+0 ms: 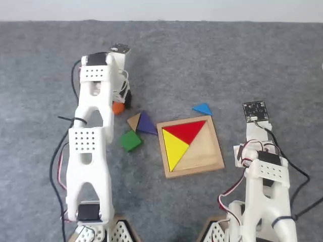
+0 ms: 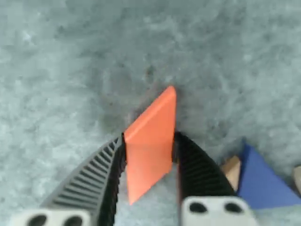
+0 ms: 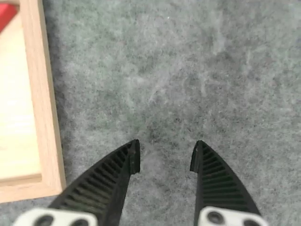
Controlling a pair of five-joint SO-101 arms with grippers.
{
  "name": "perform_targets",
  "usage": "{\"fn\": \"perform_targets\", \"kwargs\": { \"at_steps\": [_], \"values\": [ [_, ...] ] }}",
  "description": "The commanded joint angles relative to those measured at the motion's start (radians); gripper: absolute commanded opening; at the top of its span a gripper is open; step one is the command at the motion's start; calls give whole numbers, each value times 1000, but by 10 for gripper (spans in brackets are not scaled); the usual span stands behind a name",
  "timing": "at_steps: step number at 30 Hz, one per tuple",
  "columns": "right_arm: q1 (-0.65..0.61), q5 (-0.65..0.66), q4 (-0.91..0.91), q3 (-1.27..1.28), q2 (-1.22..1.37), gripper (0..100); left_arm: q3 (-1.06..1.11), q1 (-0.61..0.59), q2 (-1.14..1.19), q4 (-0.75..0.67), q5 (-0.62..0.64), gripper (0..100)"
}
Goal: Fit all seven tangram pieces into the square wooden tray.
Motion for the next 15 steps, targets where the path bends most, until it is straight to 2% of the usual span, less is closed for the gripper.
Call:
{"fn": "perform_targets", "kwargs": {
  "at_steps": [1, 9, 15],
  "values": [
    [10, 3, -18, -6, -24, 186, -12, -14, 3, 29, -37, 11],
    [12, 2, -16, -6, -28, 184, -41, 20, -34, 32, -34, 11],
    [12, 0, -13, -8, -30, 184, 85, 107, -245, 32, 3, 11]
  ]
}}
